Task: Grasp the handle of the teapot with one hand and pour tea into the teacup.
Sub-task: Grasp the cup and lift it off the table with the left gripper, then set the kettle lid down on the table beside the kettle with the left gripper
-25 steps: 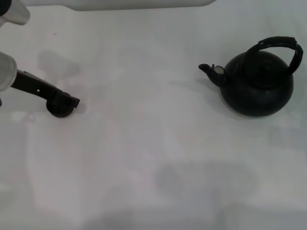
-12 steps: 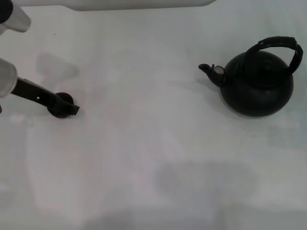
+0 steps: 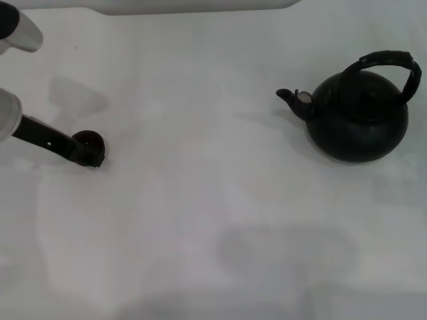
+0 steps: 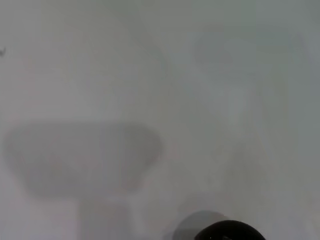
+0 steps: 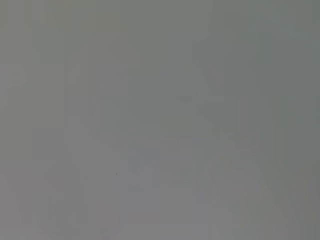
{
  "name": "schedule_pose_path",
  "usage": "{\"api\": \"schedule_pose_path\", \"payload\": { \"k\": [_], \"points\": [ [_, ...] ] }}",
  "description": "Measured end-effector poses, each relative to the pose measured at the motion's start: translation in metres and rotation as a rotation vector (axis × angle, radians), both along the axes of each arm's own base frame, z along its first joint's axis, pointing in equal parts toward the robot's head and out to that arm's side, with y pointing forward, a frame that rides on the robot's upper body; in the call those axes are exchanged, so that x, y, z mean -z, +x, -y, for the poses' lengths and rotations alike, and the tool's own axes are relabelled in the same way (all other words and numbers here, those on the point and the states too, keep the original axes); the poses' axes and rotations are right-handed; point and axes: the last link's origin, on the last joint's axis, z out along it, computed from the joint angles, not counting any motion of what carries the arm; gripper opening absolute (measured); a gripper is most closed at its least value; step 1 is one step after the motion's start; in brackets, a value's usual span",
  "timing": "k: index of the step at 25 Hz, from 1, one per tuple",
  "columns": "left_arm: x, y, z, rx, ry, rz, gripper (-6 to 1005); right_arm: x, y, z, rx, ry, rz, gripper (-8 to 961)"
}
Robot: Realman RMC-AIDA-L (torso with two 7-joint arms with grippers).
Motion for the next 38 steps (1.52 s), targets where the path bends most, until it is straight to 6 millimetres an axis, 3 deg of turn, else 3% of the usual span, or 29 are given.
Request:
{"api": "schedule_pose_path", "payload": {
  "k": [8, 13, 21, 26, 28, 29, 38],
  "points": [
    [-0.002, 0.011, -0.006, 0.022, -0.011, -0.003, 706, 0.0, 0.0, 0.0, 0.002, 0.001, -0.001, 708],
    [0.001, 0.036, -0.019, 0.099, -0.037, -0.007, 704, -0.002, 0.0, -0.001, 0.0, 0.004, 0.004, 708],
    [0.036, 0.09, -0.027, 0.298, -0.158, -0.014, 704, -0.002, 0.0, -0.002, -0.001, 0.003, 0.005, 709],
    [0.072, 0.118, -0.021, 0.391, -0.242, 0.009, 703, -0.002, -0.001, -0.004, -0.007, 0.001, 0.005, 709],
    [0.077, 0.119, -0.02, 0.398, -0.255, 0.001, 703, -0.001, -0.002, -0.004, -0.009, 0.0, 0.005, 709],
    [0.09, 0.12, -0.016, 0.41, -0.288, -0.022, 703, -0.001, -0.002, -0.004, -0.01, -0.001, 0.006, 709],
    [0.114, 0.136, -0.012, 0.481, -0.292, 0.01, 704, 0.001, -0.004, -0.006, -0.017, -0.009, 0.005, 708]
  ]
}}
